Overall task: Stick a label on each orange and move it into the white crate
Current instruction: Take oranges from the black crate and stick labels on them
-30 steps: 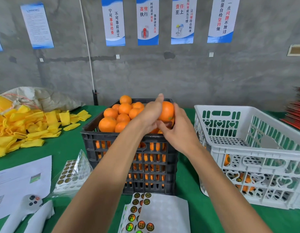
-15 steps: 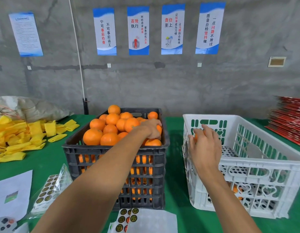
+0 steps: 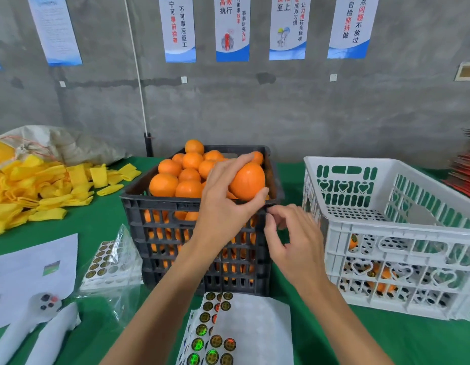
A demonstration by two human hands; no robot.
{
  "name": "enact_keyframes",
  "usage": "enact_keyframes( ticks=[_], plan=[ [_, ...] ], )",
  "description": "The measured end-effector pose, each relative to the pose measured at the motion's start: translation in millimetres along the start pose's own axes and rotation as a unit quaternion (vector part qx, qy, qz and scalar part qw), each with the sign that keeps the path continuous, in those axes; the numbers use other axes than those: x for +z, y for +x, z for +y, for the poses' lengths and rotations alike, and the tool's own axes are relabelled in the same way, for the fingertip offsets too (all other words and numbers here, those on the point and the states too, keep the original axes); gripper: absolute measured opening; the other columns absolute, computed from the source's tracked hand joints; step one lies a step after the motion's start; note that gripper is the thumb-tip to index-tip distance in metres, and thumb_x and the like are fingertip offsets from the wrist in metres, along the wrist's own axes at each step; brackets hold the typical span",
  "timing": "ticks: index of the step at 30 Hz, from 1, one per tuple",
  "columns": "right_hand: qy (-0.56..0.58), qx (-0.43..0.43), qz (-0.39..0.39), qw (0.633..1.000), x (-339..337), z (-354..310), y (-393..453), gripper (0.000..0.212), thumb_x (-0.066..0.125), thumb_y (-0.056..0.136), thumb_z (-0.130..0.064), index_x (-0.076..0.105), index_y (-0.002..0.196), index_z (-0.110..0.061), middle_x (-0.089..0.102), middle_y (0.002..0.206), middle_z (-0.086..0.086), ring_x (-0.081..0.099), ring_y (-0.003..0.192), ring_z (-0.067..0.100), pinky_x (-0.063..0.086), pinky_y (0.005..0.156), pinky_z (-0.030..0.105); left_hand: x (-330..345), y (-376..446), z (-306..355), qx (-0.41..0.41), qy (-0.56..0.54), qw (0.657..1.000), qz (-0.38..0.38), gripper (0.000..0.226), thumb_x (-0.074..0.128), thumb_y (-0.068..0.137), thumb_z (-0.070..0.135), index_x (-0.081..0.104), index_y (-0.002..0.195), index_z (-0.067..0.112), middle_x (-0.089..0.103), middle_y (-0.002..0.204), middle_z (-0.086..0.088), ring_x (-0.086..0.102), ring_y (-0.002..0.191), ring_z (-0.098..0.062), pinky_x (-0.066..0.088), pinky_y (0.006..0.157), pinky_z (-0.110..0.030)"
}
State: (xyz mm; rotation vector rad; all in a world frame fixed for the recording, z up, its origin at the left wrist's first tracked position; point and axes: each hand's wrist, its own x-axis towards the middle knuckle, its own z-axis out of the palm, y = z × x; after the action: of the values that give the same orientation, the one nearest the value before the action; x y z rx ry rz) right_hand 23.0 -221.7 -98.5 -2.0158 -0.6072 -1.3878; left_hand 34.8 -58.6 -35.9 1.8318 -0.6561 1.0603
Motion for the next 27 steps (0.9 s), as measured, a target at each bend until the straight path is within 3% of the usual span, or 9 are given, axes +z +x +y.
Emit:
enact_keyframes(
  ticks=[4, 6, 10, 12, 14, 16, 18, 22, 27],
  plan=[
    [0.057, -0.001, -0.062, 0.996, 4.8, -14.5, -27.4, 0.007, 0.063, 0.099, -0.015, 0.067, 0.101, -0.010, 0.063, 0.088, -0.003, 0.059, 0.078, 0.016, 0.048, 0.069, 0.034, -7.2, -53.0, -12.7, 0.036, 0.027, 0.998, 0.046, 0.059, 0.084, 0.086, 0.025, 0.060, 0.139, 0.019, 0.054, 0.137, -0.003, 0.054, 0.127, -0.026, 0.048, 0.102, -0.038],
    [0.089, 0.040, -0.143, 0.985, 6.0, -17.5, -49.6, 0.007, 0.062, 0.099, -0.018, 0.067, 0.100, -0.014, 0.063, 0.091, -0.007, 0.060, 0.081, 0.011, 0.049, 0.068, 0.032, -12.1, -83.2, -21.2, 0.010, 0.029, 0.999, 0.018, 0.060, 0.084, 0.085, 0.027, 0.059, 0.140, 0.021, 0.053, 0.137, -0.003, 0.054, 0.128, -0.023, 0.047, 0.103, -0.033],
    [0.158, 0.124, -0.421, 0.884, 7.8, -17.2, -107.8, 0.012, 0.059, 0.100, -0.027, 0.070, 0.104, -0.028, 0.063, 0.103, -0.019, 0.056, 0.093, -0.004, 0.049, 0.081, 0.026, -24.8, -146.2, -41.5, -0.163, -0.071, 0.977, -0.118, 0.058, 0.076, 0.091, 0.048, 0.051, 0.143, 0.041, 0.047, 0.144, 0.015, 0.054, 0.129, -0.012, 0.053, 0.096, -0.025],
    [0.180, 0.106, -0.497, 0.842, 6.7, -18.0, -127.3, 0.018, 0.061, 0.099, -0.041, 0.068, 0.115, -0.038, 0.059, 0.123, -0.027, 0.050, 0.114, -0.009, 0.040, 0.097, 0.018, -28.5, -169.6, -51.9, -0.254, -0.107, 0.947, -0.168, 0.063, 0.073, 0.089, 0.058, 0.048, 0.146, 0.043, 0.047, 0.142, 0.023, 0.056, 0.125, -0.007, 0.057, 0.094, -0.030],
    [0.175, 0.090, -0.539, 0.819, 4.4, -18.2, -133.8, 0.034, 0.061, 0.092, -0.068, 0.059, 0.123, -0.056, 0.044, 0.137, -0.039, 0.036, 0.131, -0.011, 0.031, 0.109, 0.022, -31.0, -184.3, -57.9, -0.306, -0.099, 0.925, -0.203, 0.066, 0.068, 0.086, 0.069, 0.046, 0.145, 0.048, 0.049, 0.136, 0.031, 0.058, 0.121, -0.002, 0.057, 0.093, -0.028],
    [0.161, 0.089, -0.563, 0.805, 3.6, -15.3, -135.5, 0.057, 0.060, 0.082, -0.083, 0.055, 0.132, -0.058, 0.035, 0.143, -0.043, 0.027, 0.136, -0.011, 0.027, 0.112, 0.023, -31.3, -192.1, -58.3, -0.326, -0.092, 0.917, -0.212, 0.065, 0.062, 0.086, 0.076, 0.045, 0.143, 0.050, 0.051, 0.128, 0.035, 0.060, 0.117, -0.001, 0.056, 0.092, -0.027],
    [0.151, 0.084, -0.561, 0.810, 4.0, -13.6, -137.8, 0.066, 0.060, 0.080, -0.084, 0.057, 0.138, -0.051, 0.035, 0.145, -0.041, 0.026, 0.137, -0.010, 0.025, 0.114, 0.024, -29.7, -195.9, -56.0, -0.343, -0.101, 0.912, -0.203, 0.063, 0.058, 0.087, 0.076, 0.045, 0.143, 0.049, 0.053, 0.123, 0.035, 0.062, 0.114, -0.004, 0.057, 0.093, -0.029],
    [0.159, 0.083, -0.529, 0.829, 6.2, -12.6, -141.3, 0.054, 0.060, 0.087, -0.075, 0.068, 0.129, -0.043, 0.044, 0.140, -0.037, 0.033, 0.134, -0.007, 0.032, 0.112, 0.029, -30.8, -197.5, -52.1, -0.359, -0.095, 0.912, -0.172, 0.062, 0.053, 0.087, 0.079, 0.044, 0.141, 0.051, 0.053, 0.122, 0.034, 0.061, 0.112, -0.002, 0.055, 0.088, -0.022],
    [0.220, 0.159, -0.505, 0.819, 7.4, -12.5, -144.2, 0.036, 0.063, 0.093, -0.064, 0.073, 0.120, -0.043, 0.051, 0.136, -0.031, 0.038, 0.135, 0.002, 0.032, 0.112, 0.027, -33.2, -200.6, -51.1, -0.362, -0.078, 0.914, -0.165, 0.060, 0.050, 0.087, 0.079, 0.042, 0.140, 0.052, 0.049, 0.127, 0.034, 0.058, 0.116, 0.001, 0.054, 0.090, -0.019]
  ],
)
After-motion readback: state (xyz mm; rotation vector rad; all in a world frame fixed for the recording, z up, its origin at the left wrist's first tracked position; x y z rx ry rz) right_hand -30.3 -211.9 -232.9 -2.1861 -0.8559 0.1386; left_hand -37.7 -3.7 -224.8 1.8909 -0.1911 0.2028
